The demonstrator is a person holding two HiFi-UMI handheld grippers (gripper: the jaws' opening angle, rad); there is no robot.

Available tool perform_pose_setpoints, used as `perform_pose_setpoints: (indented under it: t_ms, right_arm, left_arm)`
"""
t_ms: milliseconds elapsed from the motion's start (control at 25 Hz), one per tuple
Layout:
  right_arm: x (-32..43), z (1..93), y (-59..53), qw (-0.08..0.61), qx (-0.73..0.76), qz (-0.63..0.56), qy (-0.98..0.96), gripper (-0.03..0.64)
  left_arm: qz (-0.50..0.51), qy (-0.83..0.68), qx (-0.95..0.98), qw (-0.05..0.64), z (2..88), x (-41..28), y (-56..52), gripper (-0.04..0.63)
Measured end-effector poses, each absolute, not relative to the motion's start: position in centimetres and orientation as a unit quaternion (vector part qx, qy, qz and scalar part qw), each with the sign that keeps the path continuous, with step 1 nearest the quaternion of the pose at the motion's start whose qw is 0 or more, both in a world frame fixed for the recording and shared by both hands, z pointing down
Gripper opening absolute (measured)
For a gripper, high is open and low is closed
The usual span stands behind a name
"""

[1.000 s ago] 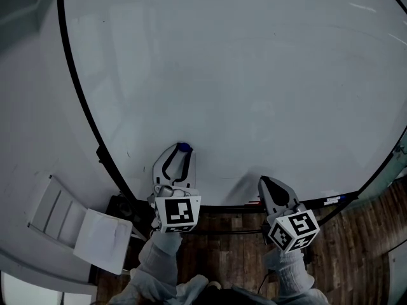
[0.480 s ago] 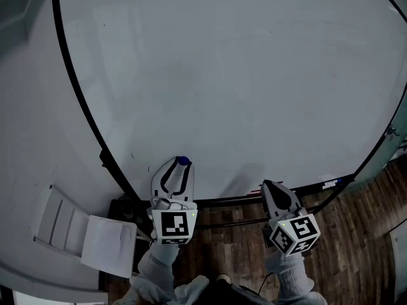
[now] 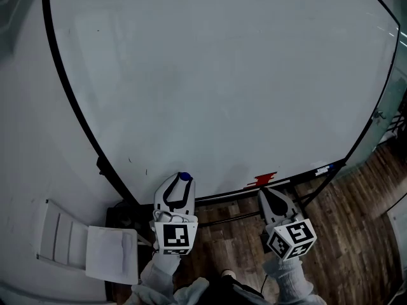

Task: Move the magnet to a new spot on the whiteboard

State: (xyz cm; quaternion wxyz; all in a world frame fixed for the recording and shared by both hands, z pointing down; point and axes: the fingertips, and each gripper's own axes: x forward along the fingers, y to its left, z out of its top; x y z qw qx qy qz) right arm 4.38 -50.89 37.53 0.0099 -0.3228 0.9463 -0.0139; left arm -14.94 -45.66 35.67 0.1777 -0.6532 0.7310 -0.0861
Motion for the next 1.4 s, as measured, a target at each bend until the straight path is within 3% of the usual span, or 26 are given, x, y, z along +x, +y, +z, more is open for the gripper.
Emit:
perform_pose_setpoints:
  t_ms: [720,1400]
  right_arm:
    - [9.4,40.3,-48.2,-0.004,-0.399,-0.042,0.916,0.029]
    - [15.3,34.5,-54.0,0.022,-0.437,0.008,0.899,0.029]
  left_arm:
    - [-0.081,0.645,-0.748,0.138,40.0,-8.1,-46.7,0.121]
    - [-0.079,0.614,-0.742,0.257,29.3,-1.9,-55.2,0.123]
